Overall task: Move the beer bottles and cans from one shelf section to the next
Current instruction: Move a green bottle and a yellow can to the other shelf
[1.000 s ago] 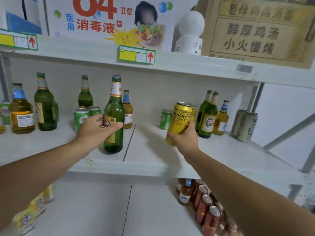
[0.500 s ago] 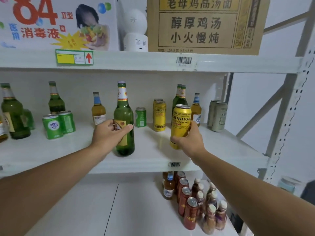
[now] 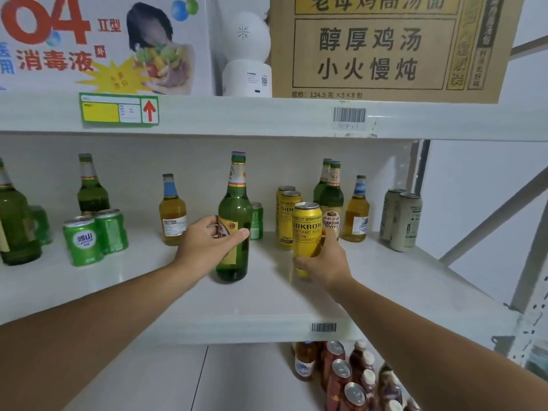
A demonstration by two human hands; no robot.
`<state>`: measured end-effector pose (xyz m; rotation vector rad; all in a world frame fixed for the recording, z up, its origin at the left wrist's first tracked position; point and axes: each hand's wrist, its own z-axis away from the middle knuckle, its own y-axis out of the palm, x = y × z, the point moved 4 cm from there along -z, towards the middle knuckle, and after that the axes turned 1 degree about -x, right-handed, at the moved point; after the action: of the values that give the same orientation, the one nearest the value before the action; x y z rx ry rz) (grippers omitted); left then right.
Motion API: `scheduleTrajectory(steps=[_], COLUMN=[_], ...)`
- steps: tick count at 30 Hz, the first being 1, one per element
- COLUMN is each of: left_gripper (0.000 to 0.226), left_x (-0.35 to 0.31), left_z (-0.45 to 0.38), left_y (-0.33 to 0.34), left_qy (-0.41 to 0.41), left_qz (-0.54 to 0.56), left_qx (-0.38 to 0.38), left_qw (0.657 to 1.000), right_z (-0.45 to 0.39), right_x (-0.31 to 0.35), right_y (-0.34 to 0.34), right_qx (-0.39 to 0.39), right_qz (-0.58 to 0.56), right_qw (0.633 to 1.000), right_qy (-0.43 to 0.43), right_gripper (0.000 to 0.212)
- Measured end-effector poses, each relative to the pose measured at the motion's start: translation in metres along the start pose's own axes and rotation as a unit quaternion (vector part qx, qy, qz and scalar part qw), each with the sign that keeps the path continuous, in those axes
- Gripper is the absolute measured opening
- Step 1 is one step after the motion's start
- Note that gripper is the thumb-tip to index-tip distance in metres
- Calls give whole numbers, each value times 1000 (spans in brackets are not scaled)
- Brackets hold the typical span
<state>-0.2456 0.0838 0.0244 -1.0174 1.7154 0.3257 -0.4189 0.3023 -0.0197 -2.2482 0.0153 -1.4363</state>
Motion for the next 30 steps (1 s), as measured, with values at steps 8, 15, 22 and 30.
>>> scheduleTrajectory(steps=[8, 15, 22, 30], left_gripper=[48, 44, 42, 47], left_x=[31, 36, 39, 25], left_z=[-31, -47, -52, -44], left_y=[8, 12, 19, 34], left_qy=[-10, 2, 1, 15], left_qz=[5, 35, 31, 17], left_qx=[-4, 20, 51, 64], left_qw=[1000, 999, 998, 998], right_z=[-37, -56, -64, -59], right_x=[-7, -10, -15, -25], right_y=[38, 50, 57, 13], right_qx=[-19, -24, -31, -5], right_qz=[10, 23, 32, 88], right_qw=[1000, 999, 999, 996], right_qy=[6, 4, -3, -10], right_gripper=[74, 74, 78, 115])
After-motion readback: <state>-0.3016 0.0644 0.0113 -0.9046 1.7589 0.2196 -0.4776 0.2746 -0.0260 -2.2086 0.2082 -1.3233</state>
